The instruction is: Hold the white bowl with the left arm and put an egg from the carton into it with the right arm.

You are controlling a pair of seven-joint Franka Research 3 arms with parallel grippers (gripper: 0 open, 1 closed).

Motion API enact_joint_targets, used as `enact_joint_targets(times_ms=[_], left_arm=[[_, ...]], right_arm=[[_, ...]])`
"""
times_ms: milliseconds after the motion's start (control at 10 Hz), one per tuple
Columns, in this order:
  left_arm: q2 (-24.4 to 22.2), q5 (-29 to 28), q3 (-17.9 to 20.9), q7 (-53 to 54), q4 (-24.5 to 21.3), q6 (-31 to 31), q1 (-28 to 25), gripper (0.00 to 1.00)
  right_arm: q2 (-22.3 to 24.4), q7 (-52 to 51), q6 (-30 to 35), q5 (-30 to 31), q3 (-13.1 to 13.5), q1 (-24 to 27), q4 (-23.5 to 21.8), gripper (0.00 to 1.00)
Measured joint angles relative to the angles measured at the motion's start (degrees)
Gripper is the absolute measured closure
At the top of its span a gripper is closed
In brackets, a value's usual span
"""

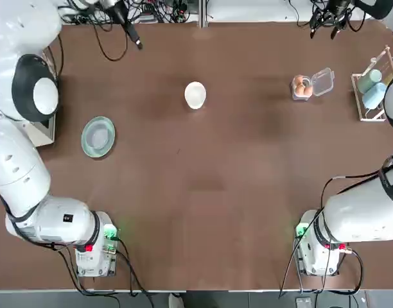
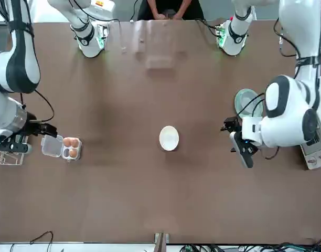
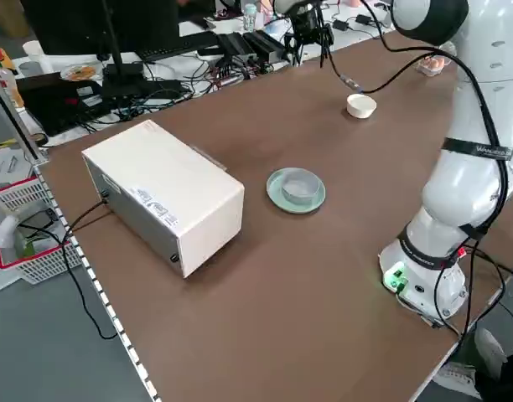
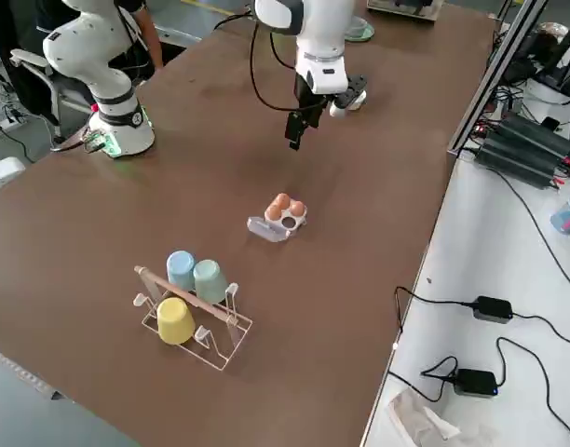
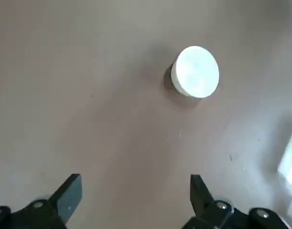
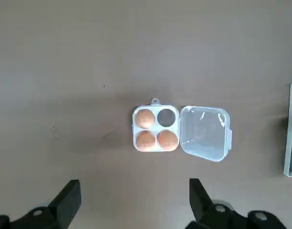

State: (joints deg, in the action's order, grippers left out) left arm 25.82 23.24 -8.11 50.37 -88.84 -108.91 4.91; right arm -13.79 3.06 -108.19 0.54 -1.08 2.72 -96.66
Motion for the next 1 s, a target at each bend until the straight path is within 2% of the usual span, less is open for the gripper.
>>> enact_joint_targets(times_ms=[200,500,800,1000], left_arm=[[1.46,2.07,-1.6,8.89,-3.15,-6.42,0.72,0.0],[5.72,4.74,-4.53,17.35,-4.06,-8.56,-0.01,0.0],[11.9,6.29,-7.72,36.06,-4.16,-17.49,0.36,0.0],[14.98,6.39,-9.81,43.27,-4.14,-22.79,0.94,0.0]], right_arm=[[-3.72,-0.05,-5.45,0.37,0.02,0.66,-0.08,0.0],[-9.19,-0.06,-11.62,1.02,-0.01,0.8,0.0,0.0],[-11.43,-0.21,-13.63,1.72,-0.13,0.77,-0.24,0.0],[-11.77,-0.27,-17.23,1.79,-0.52,0.76,-3.25,0.0]])
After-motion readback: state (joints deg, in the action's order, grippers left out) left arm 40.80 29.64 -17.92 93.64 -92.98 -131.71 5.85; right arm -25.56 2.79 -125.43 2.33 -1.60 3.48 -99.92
